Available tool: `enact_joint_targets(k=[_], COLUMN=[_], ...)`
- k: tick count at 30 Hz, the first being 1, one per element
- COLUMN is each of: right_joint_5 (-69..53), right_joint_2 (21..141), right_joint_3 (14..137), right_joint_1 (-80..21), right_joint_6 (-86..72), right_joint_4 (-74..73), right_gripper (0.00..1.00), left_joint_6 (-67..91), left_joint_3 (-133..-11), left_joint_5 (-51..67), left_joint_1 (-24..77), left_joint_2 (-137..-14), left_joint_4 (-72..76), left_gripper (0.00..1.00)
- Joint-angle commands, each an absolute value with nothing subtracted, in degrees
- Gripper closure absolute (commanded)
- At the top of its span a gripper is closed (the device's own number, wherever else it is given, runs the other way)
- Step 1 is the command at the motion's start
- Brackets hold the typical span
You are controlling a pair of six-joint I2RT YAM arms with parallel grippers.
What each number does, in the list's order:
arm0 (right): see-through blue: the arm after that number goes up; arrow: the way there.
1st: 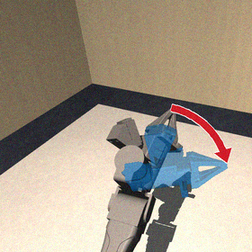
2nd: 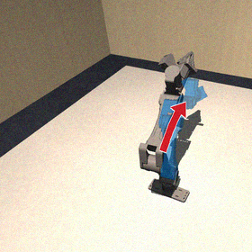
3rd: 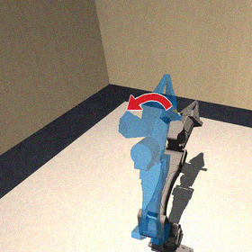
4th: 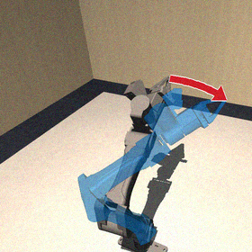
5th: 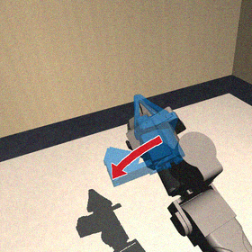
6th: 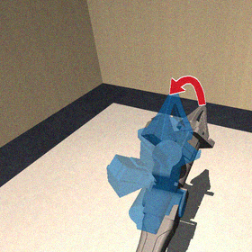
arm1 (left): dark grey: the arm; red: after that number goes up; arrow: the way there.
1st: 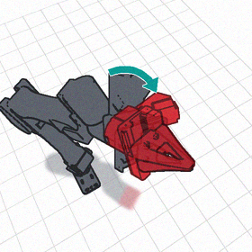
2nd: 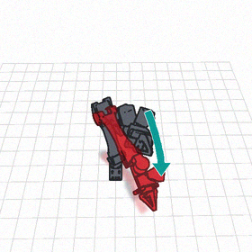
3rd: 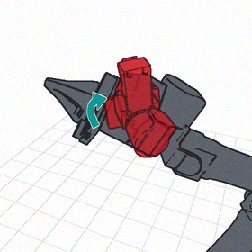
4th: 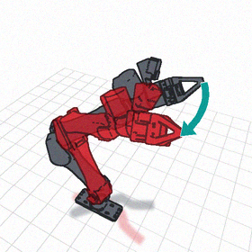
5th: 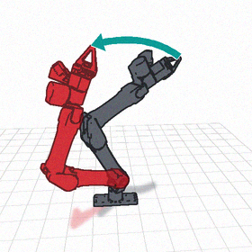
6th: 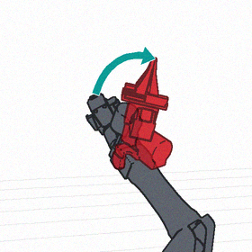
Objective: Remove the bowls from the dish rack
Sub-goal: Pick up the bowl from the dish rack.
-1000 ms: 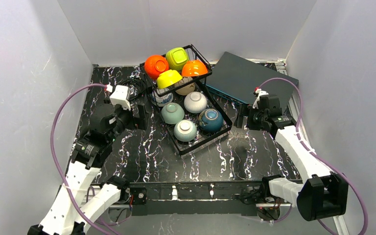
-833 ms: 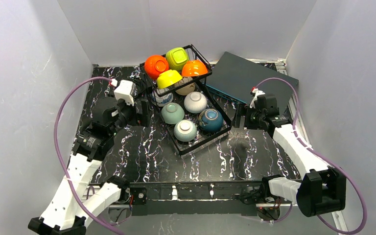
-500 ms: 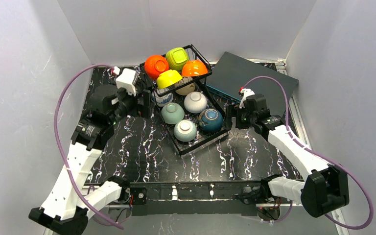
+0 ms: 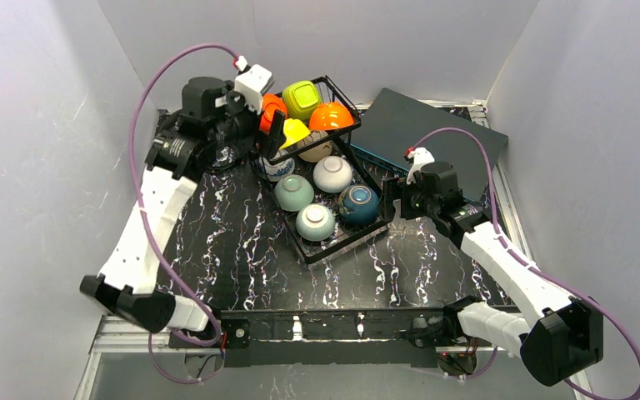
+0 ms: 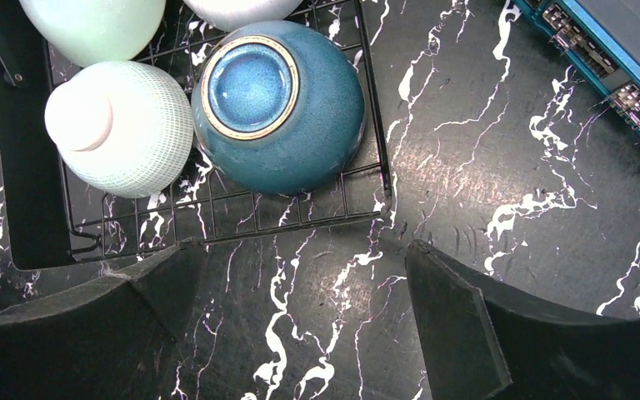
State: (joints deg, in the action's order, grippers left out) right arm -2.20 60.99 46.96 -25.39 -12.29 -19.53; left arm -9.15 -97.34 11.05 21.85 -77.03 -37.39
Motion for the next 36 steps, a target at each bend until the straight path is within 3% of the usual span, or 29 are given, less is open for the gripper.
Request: enact_joint_targets(k=[1,14,36], right_joint_5=[-1.17,-0.21,2.64], right_joint_2=[59.8,59.17,58.31], right_joint_3=[47.19,47.9,48.94], right_joint_1=[-26.08,-26.57,-26.74], right_joint_6=[-11.51,-11.72,-11.56], right_joint_4=[-18.7,-19.97,-23.1], right_gripper=[0.01,0.01,0.01], left_joint_6=[-15.05,-21.09,-26.34], left_joint_3=[-107.23,-118.91,-125.14], left_joint_5=[18.98,28.02,25.23], left_joint_1=[21.63,21.58,20.93], left_joint_2=[-83.14,-96.87,-105.55], left_joint_4=[-43.22,-51.4,-57.13], left_gripper=[0.02,0.02,0.02])
